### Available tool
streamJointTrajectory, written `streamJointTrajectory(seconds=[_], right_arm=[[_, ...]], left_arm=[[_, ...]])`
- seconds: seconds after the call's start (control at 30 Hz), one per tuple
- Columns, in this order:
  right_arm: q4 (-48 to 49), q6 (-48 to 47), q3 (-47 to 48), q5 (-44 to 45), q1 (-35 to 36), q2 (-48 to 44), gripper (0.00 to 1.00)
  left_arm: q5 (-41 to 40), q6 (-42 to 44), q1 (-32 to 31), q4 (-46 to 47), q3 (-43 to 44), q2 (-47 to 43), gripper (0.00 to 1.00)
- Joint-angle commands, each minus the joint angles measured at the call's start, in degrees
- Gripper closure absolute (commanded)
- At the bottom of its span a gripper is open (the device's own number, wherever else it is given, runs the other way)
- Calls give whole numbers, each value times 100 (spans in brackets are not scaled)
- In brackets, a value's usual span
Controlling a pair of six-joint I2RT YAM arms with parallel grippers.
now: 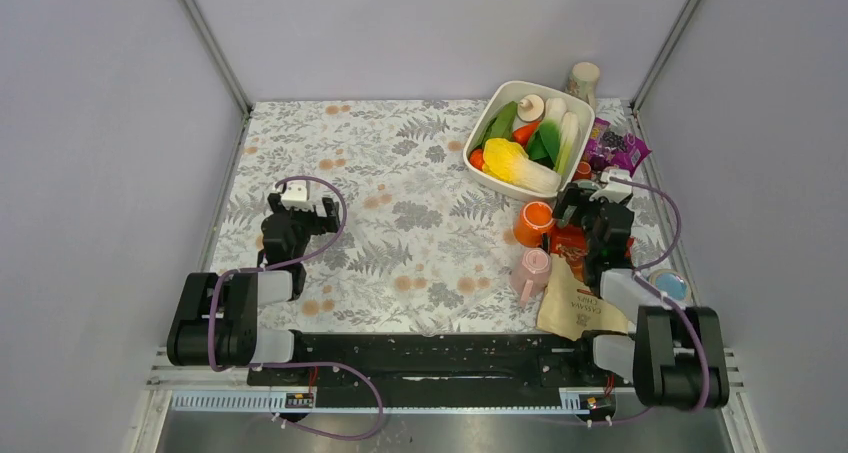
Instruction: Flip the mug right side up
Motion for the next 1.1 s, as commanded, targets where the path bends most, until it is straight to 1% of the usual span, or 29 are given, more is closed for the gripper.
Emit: streamJointTrajectory(seconds=[0.0, 0.07, 0.13, 0.2, 0.27, 0.3, 0.37, 0.43, 0.5, 0.57, 0.6, 0.67, 0.7, 0.83, 0.9, 1.07], right_arm=[[-1696, 536, 678, 115, 49, -1153, 2], [-2698, 757, 1145, -64, 113, -1563, 7], [-4131, 772, 1828, 126, 490, -1789, 9], [-5594, 771, 2540, 556, 959, -1862, 10], [-6853, 965, 3122, 982, 1452, -1860, 9], [-7298, 1100, 3317, 1196, 1692, -1878, 8], [-8007, 1397, 3510, 1515, 2076, -1977, 1], [-8526, 1744, 3537, 1711, 2346, -2112, 0], [-9027, 2107, 3537, 1874, 2597, -2168, 1], [-9560, 2410, 3573, 1938, 2939, -2123, 1], [-9855, 2576, 3594, 2036, 3152, -2083, 0], [-10291, 3039, 3567, 2329, 3768, -2064, 1], [-10509, 3262, 3524, 2477, 4007, -2079, 1], [-10872, 4154, 3204, 2878, 4772, -2174, 0], [-10674, 4445, 2919, 2904, 5023, -2136, 1], [-9670, 5143, 2292, 3291, 5664, -1796, 18]], left_arm=[[-92, -61, -15, 452, 68, -35, 1], [-94, -61, -9, 453, 68, -35, 1], [-94, -59, -9, 449, 68, -30, 1], [-98, -59, -7, 454, 68, -32, 1], [-84, -56, -12, 459, 64, -35, 1], [2, -53, -1, 478, 60, -51, 1], [361, -34, 128, 257, 59, -325, 1], [956, 8, 319, -381, 207, -740, 1], [1220, 93, 363, -1342, 600, -1042, 1], [1415, 344, 364, -2647, 1234, -1153, 1], [1478, 467, 364, -3363, 1728, -1134, 1], [1540, 617, 363, -4601, 2316, -1003, 1], [1549, 655, 359, -4948, 2535, -902, 1], [1584, 609, 364, -5699, 3035, -689, 1], [1617, 542, 364, -5961, 3198, -620, 1], [1584, 295, 357, -6435, 3505, -566, 3]])
